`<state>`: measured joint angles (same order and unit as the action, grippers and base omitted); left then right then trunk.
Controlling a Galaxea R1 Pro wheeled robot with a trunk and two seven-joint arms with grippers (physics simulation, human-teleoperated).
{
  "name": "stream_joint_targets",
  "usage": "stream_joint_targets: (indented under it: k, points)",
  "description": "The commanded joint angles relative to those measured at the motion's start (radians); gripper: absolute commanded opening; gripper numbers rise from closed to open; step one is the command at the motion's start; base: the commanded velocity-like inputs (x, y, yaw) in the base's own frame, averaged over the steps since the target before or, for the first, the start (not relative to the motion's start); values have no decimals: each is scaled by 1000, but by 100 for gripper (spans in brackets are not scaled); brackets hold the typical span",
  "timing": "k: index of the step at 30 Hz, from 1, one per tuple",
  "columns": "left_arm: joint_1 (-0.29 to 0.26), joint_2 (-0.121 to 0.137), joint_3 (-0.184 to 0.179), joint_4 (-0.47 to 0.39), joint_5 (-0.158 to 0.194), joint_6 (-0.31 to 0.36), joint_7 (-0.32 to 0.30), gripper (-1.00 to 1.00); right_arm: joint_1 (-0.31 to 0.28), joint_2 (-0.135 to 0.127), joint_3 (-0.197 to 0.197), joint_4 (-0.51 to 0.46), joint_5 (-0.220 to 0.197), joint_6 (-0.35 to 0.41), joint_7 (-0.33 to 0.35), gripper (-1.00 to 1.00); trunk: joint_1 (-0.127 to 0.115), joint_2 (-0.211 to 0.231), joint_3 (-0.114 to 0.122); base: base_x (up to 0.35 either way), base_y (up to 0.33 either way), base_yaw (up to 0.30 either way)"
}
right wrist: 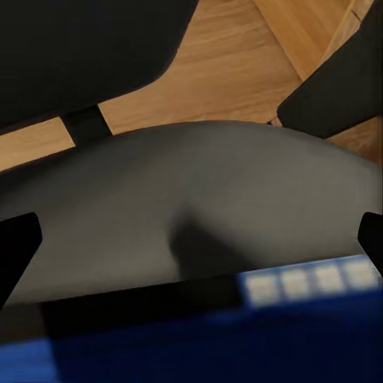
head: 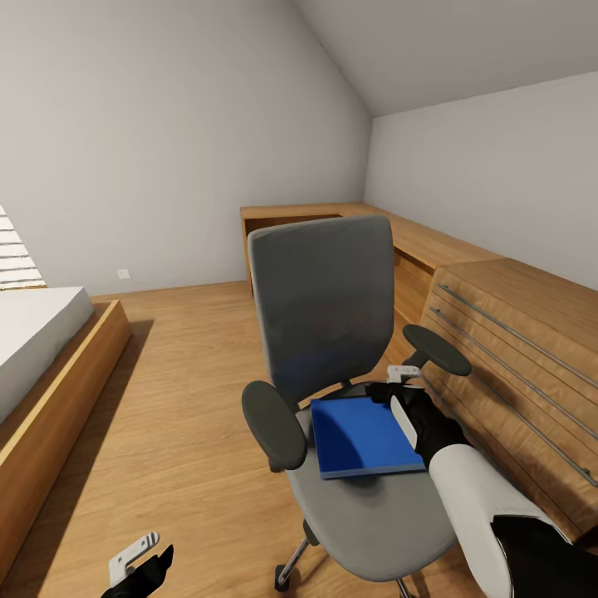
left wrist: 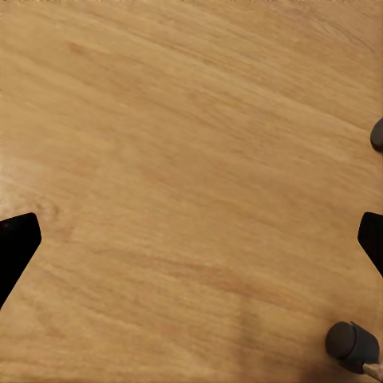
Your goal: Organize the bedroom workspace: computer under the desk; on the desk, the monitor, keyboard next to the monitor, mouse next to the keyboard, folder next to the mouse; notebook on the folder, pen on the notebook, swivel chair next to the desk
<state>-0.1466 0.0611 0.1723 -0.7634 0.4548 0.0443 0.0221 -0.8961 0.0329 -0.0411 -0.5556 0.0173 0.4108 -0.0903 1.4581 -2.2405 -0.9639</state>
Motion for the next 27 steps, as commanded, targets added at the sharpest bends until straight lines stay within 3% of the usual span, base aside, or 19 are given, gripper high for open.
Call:
stream_joint_targets:
  k: [1, 27]
  points:
    - [0, 0, 0, -2, 11, 5, 2, 100, 0, 1, -6, 6, 4, 6, -5, 100, 0, 0, -1, 0, 0, 0]
    - [0, 0, 0, -4, 11, 5, 2, 100, 0, -1, -5, 8, 9, 6, -26, 100, 0, 0, -1, -59, 0, 0]
